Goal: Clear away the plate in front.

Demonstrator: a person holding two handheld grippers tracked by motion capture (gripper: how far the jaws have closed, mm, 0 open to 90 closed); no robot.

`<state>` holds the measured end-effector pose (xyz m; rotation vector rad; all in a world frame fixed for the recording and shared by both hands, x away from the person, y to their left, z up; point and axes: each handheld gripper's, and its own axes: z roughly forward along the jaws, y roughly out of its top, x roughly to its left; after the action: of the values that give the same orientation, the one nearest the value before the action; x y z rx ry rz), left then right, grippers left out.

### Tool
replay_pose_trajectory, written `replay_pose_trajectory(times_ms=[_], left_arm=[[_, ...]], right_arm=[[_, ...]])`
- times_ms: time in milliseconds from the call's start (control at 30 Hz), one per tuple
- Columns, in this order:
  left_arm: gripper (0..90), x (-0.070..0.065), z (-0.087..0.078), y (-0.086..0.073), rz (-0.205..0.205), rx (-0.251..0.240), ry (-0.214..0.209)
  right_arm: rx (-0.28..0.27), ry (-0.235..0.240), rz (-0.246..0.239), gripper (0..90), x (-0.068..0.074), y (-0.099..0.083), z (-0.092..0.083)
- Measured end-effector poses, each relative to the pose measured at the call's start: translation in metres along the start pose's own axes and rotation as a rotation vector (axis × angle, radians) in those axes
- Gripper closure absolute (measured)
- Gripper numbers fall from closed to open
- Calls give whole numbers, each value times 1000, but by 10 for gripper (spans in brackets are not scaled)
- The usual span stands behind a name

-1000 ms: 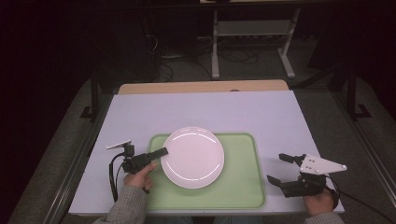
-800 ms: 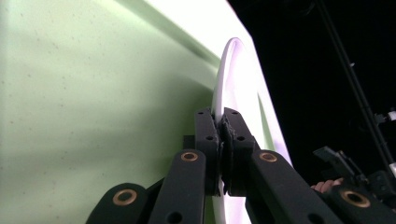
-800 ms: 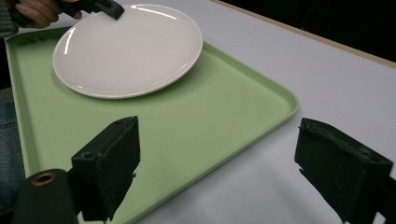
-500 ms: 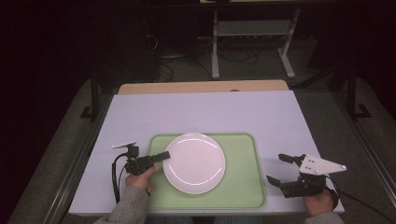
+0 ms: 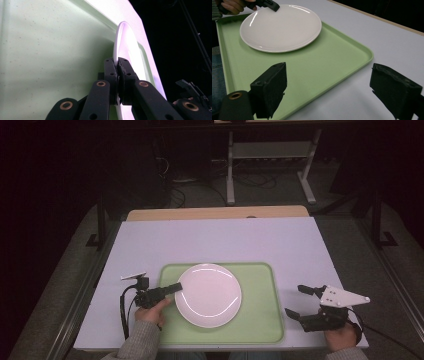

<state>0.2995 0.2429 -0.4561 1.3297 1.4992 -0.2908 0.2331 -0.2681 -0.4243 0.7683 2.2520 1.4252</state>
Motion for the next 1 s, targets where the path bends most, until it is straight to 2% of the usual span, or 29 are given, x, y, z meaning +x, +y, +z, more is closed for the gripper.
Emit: replay_pose_trajectory(times_ms=[567,700,767,1000], left_arm=[[836,-3,0,-4,26,32,43],[824,-5,-1,-6,40,39,57],[814,-6,-2,-7,58,50,78],[786,-7,-2,-10,71,69,98]], right_arm=[[6,1,0,134,0,0,2],[7,0,0,134,0,0,2],[6,0,-1,134,0,0,2],[8,2,0,134,0,0,2]])
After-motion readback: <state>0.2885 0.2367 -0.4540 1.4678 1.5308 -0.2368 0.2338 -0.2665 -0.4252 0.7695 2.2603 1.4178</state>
